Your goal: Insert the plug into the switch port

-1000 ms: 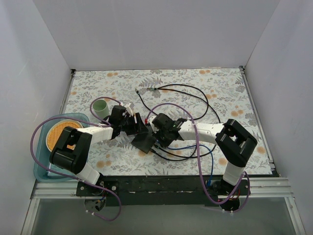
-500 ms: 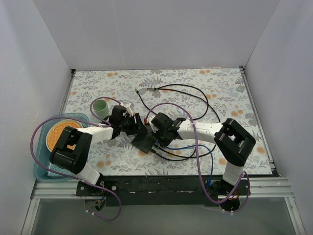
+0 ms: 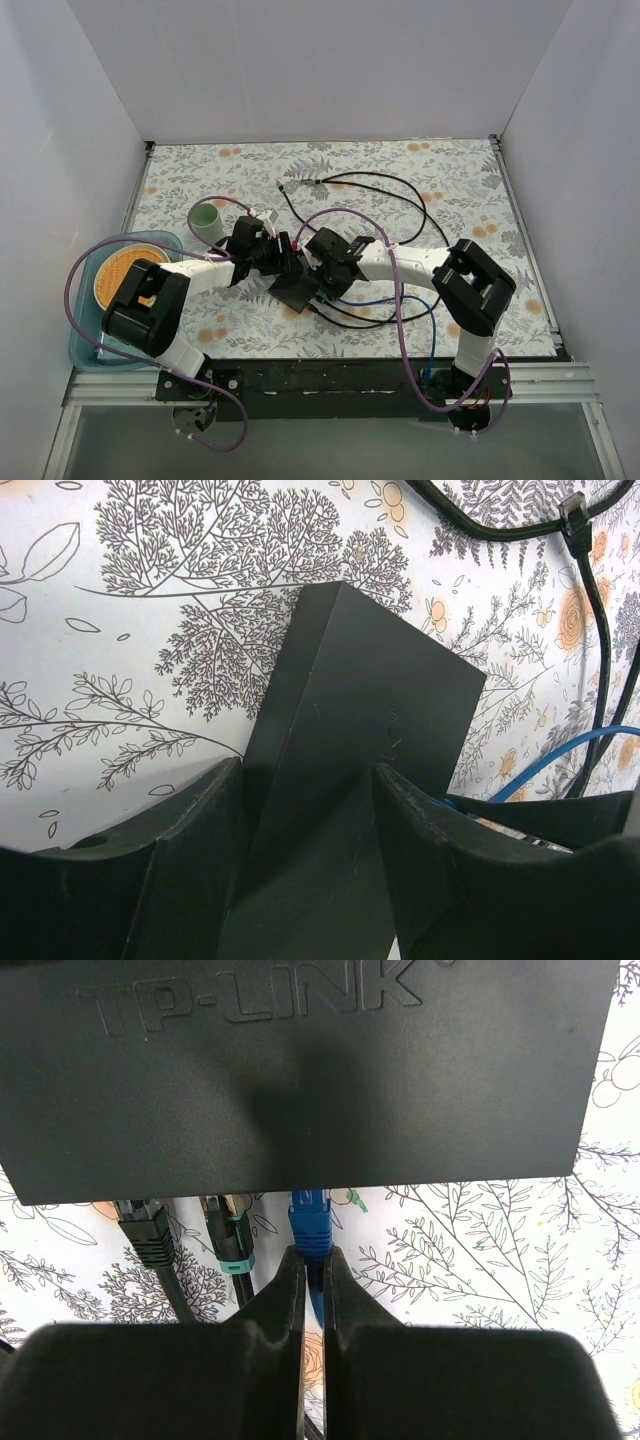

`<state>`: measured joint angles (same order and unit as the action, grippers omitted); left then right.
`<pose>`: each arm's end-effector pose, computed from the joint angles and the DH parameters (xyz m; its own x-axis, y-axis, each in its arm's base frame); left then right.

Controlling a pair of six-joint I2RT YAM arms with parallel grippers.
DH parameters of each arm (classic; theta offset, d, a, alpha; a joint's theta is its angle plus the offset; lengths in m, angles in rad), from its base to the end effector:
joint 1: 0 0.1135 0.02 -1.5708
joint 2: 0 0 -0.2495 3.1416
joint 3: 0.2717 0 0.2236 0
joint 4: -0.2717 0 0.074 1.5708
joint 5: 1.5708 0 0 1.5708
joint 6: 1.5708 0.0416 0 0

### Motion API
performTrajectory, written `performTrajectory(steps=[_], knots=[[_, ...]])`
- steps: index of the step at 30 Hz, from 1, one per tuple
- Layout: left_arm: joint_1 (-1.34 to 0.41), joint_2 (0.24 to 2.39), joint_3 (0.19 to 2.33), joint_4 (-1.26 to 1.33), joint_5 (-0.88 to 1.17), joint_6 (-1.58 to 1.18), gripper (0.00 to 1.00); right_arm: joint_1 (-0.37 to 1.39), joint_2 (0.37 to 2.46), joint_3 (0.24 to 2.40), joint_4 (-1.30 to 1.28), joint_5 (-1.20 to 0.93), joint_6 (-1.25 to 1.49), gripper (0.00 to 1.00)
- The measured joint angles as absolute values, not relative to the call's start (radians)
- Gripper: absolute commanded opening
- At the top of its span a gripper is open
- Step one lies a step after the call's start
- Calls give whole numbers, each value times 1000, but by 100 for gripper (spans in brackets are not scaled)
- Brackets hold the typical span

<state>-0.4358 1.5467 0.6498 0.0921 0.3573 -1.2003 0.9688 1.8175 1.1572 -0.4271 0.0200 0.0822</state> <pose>0.2419 -0.1287 0.1506 -0.8101 -0.5861 -0.0161 -0.3862 0.5540 -0.7375 0.1941 0.2811 0.1684 -0.5669 -0.6802 -0.4647 -0.7748 0.6318 0.0205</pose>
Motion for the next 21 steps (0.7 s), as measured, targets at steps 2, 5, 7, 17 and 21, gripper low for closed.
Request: performTrajectory(steps=[2,5,7,17,21], knots=[[-437,1545,650,90,353,-1199,43,969,1818,1157,-427,20,83,1],[-443,1542,654,75,342,-1185,47,969,1817,1157,-427,21,83,1],[-450,1541,664,52,324,-1179,57,969,1816,1157,-427,22,83,1],[-486,1524,726,-73,215,-1228,89,953,1805,1130,-342,28,106,28],[-482,1531,765,-158,211,-1248,95,950,1802,1107,-279,32,120,38]])
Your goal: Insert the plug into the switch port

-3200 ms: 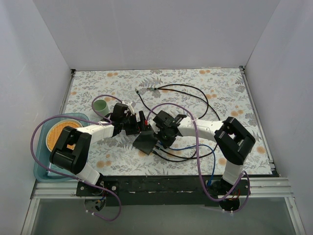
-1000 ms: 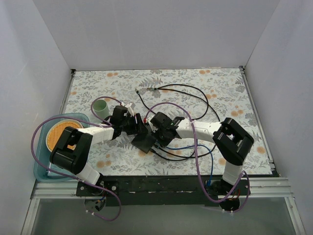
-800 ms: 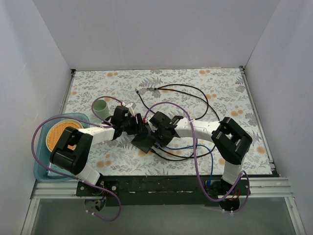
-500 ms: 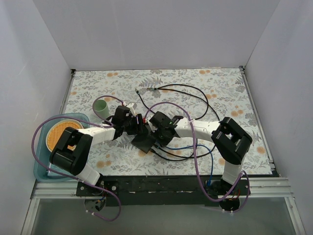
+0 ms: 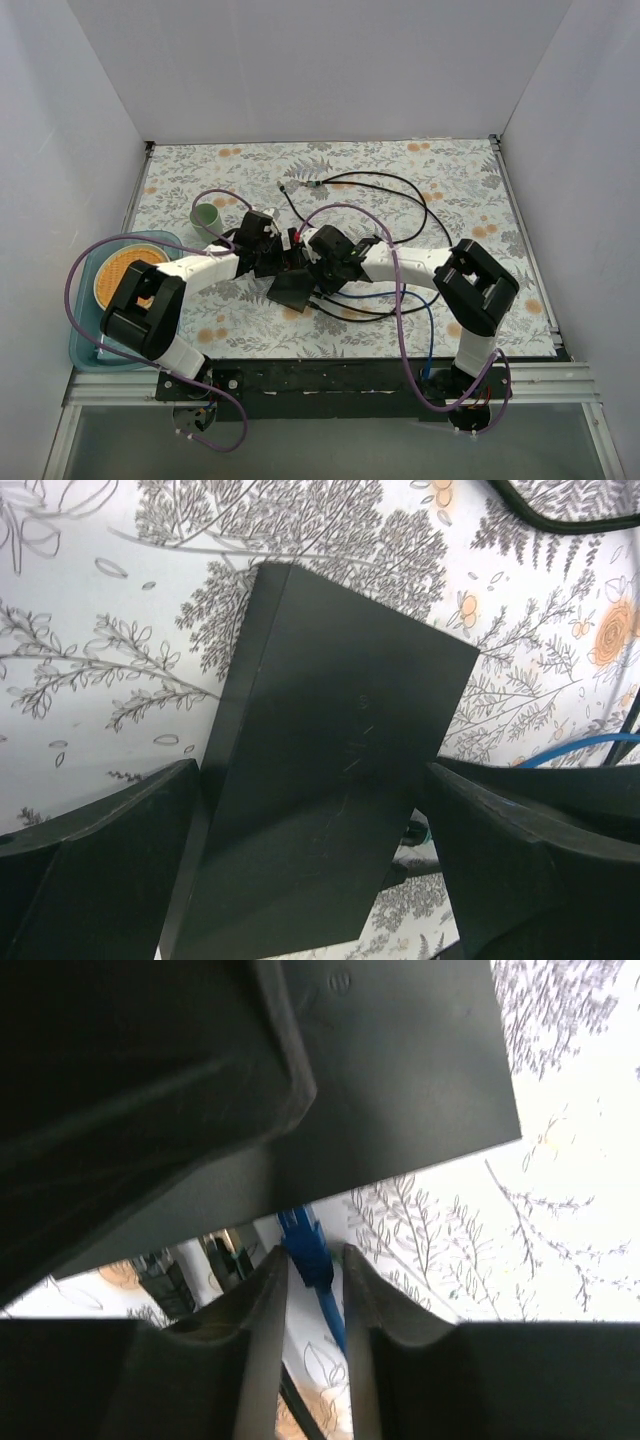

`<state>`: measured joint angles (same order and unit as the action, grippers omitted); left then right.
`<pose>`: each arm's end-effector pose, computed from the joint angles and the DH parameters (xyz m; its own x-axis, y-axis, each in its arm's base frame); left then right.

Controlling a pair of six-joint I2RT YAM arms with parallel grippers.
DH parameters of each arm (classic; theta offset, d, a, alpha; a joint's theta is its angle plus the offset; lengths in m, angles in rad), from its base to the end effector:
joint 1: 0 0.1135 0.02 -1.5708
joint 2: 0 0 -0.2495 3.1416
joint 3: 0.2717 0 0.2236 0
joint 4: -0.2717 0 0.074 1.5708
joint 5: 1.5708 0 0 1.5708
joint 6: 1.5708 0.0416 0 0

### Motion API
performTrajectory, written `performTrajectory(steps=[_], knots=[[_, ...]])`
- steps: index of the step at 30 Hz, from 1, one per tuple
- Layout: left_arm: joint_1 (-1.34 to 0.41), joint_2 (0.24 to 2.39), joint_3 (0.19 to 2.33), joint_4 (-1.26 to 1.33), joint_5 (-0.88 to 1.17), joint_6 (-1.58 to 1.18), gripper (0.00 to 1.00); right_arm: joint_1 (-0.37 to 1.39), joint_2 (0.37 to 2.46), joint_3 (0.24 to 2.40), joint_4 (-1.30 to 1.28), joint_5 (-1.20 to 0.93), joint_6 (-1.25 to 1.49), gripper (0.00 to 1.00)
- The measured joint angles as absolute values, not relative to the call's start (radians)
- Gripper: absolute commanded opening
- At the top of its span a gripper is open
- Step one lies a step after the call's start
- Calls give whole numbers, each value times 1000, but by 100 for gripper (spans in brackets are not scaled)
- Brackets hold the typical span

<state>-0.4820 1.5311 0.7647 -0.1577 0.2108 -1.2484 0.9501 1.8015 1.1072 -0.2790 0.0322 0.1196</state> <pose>0.2405 -0.1357 0.1651 -0.7600 -0.6492 -0.0325 -0.4917 0.6069 -0.6244 0.2023 0.2807 0.1691 -0.5732 -0.5966 -0.5617 -0.7394 0.6720 0.0407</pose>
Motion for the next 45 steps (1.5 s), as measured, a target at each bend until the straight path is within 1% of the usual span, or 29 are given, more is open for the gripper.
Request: performTrajectory(steps=[1,3,6,7,9,10,14,19,24,30,38,42,45], knots=[[-479,1531,771,-173,216,-1252,97,950,1801,1103,-265,38,120,43],[-469,1531,775,-194,229,-1248,98,952,1801,1099,-242,52,110,48],[-456,1526,776,-213,247,-1240,98,953,1800,1093,-229,80,93,54],[-451,1522,776,-221,247,-1238,98,955,1795,1088,-224,90,89,60],[-442,1509,775,-244,239,-1240,98,963,1774,1065,-223,104,70,64],[-439,1501,775,-253,233,-1238,98,967,1761,1055,-225,111,66,68],[-425,1448,778,-283,199,-1230,98,981,1653,1005,-232,123,51,73],[-413,1372,802,-295,159,-1227,98,985,1484,999,-203,159,52,80],[-411,1293,828,-292,134,-1226,98,978,1412,1007,-176,223,61,81],[-411,1183,834,-291,103,-1219,98,913,1476,1094,-170,216,83,80],[-411,1102,834,-292,59,-1217,98,834,1752,1352,-163,136,72,76],[-411,1077,834,-305,42,-1216,98,800,1942,1543,-182,98,61,74],[-410,1054,834,-314,38,-1217,98,780,2064,1686,-210,75,51,70]])
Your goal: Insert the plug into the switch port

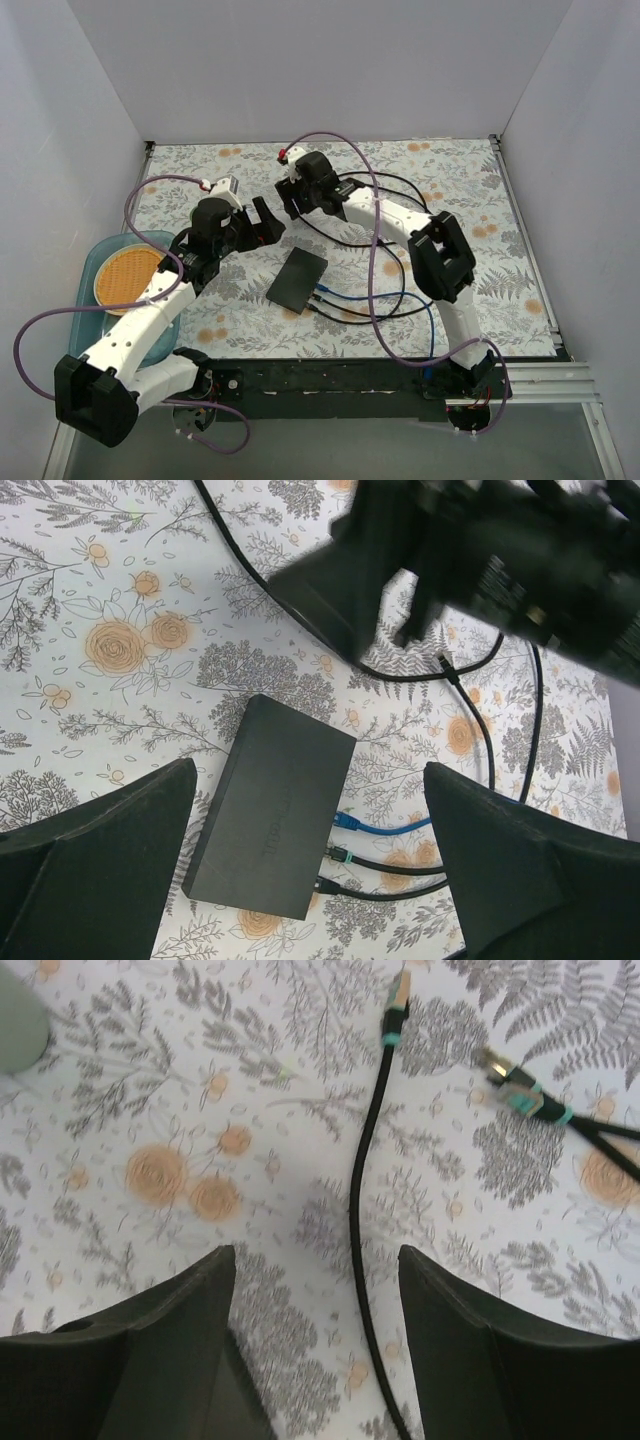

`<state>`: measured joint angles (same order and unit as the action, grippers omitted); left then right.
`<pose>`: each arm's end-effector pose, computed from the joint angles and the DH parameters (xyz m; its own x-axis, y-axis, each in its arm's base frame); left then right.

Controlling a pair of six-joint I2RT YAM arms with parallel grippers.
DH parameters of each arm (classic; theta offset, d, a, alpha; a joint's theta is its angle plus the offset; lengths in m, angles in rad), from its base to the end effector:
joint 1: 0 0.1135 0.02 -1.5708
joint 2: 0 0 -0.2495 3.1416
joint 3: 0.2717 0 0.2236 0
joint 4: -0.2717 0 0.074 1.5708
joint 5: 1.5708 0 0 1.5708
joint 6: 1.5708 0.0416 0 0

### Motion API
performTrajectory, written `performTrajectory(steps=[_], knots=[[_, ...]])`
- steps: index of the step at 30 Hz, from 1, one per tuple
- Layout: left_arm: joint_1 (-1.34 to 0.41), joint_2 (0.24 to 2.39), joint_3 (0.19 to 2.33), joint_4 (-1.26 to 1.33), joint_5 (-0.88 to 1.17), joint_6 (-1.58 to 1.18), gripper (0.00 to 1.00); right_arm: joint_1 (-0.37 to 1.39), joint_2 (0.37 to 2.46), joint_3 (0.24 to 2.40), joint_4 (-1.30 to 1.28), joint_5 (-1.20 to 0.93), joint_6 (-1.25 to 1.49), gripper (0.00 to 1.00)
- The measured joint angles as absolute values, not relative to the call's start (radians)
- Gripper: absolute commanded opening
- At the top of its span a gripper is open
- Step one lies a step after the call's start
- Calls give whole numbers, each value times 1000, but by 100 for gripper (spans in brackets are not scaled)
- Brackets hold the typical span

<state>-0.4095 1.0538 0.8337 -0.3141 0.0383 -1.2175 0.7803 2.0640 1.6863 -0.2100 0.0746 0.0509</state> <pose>0.2007 -0.0888 0.2831 -0.5633 -0.7776 -0.2795 -0.2901 0.5028 -0.8143 0.3267 0.3190 0.2456 -0.4270 -0.3513 -0.8332 -0.6365 0.7712 0.0011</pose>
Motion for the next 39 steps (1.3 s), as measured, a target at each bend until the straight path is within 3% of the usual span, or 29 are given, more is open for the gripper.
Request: performTrajectory(steps=[7,15,20,21,24,25,26,33,39], knots=[[-409,1026,834,-316,38,-1221,98,746,2334,2031,-298,55,39,57],[-409,1026,833,-321,73,-1239,98,721,2384,2014,-348,44,27,51],[-409,1027,823,-316,83,-1247,98,717,2383,1935,-324,29,23,41],[-409,1027,822,-315,86,-1248,98,717,2381,1931,-320,26,23,38],[-409,1027,817,-313,90,-1253,98,717,2381,1919,-293,24,19,16],[-409,1027,815,-313,90,-1255,98,717,2380,1915,-285,23,20,4],[-409,1028,812,-313,91,-1257,98,716,2380,1913,-279,23,20,1],[-409,1028,800,-311,93,-1264,98,715,2303,1783,-225,21,20,1],[-408,1031,791,-307,92,-1265,98,715,2061,1493,-230,-12,-8,1]])
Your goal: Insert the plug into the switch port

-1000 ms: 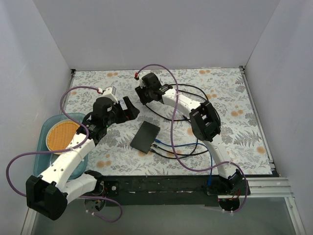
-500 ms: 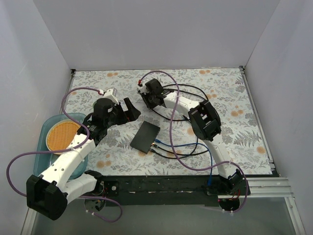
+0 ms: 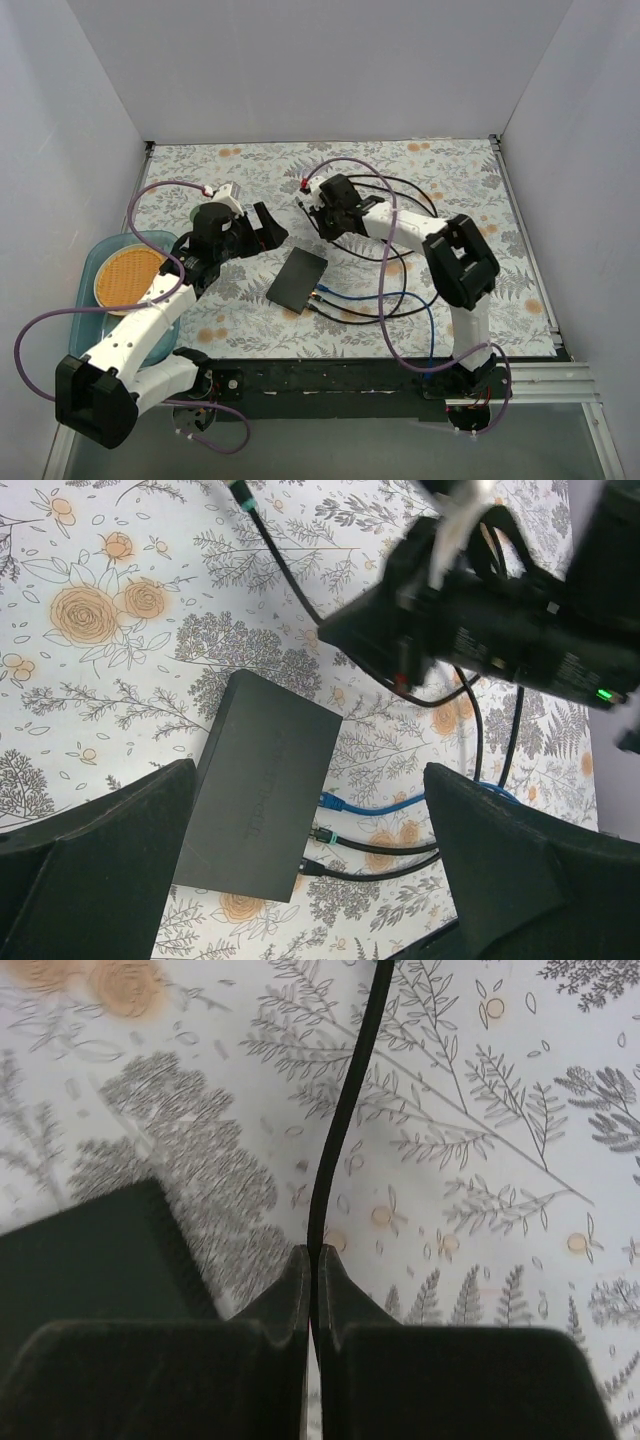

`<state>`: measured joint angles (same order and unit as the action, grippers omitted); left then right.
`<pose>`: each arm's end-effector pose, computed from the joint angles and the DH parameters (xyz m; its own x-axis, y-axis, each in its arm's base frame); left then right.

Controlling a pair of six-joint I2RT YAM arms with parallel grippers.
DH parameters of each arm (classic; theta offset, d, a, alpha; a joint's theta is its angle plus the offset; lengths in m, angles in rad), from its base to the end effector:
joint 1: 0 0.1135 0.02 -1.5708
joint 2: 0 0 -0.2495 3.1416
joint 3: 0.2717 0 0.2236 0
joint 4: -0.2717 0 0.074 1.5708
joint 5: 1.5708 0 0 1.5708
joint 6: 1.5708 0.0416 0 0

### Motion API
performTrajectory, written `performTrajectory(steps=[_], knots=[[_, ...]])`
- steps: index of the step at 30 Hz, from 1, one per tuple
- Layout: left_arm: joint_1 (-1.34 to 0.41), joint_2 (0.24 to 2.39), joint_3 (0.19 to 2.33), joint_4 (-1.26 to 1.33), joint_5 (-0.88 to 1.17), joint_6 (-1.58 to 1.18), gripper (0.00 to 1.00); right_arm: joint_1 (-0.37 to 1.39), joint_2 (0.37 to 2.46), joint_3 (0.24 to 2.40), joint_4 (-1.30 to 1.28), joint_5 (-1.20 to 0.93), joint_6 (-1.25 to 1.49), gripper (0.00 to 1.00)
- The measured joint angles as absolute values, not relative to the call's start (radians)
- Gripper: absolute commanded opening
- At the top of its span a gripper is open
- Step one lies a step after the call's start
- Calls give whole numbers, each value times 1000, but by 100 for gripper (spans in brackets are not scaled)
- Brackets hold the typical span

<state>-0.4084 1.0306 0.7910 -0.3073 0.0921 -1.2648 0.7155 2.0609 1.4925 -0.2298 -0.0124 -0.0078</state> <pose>0.1947 -0.0884 0.2746 -0.5896 -0.7794 -0.2117 -0.3142 0.4628 -0.8289 0.3257 0.2838 0.1855 -0.5353 -0.4756 -0.6980 -0.6667 0.7454 0.0034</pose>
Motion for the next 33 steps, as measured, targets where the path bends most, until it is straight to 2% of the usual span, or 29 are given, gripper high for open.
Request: performTrajectory(steps=[9,18,20,21,24,25,27,33], knots=[[-408,1069,778,-274,101,-1276,98,732,1604,1161,-179,-168,-31,1],[-408,1092,776,-254,115,-1282,98,927,1495,950,-284,-171,-36,1],[-408,1092,774,-254,115,-1282,98,947,1487,919,-324,-159,-33,15],[-408,1092,773,-254,115,-1283,98,950,1484,912,-346,-152,-30,32],[-408,1093,770,-253,115,-1283,98,949,1476,906,-378,-125,-22,60],[-408,1093,767,-250,115,-1283,98,949,1470,906,-378,-118,-20,65],[-408,1098,764,-250,116,-1283,98,949,1457,907,-374,-109,-18,68],[-408,1114,758,-253,116,-1283,98,949,1466,962,-316,-103,-10,67]])
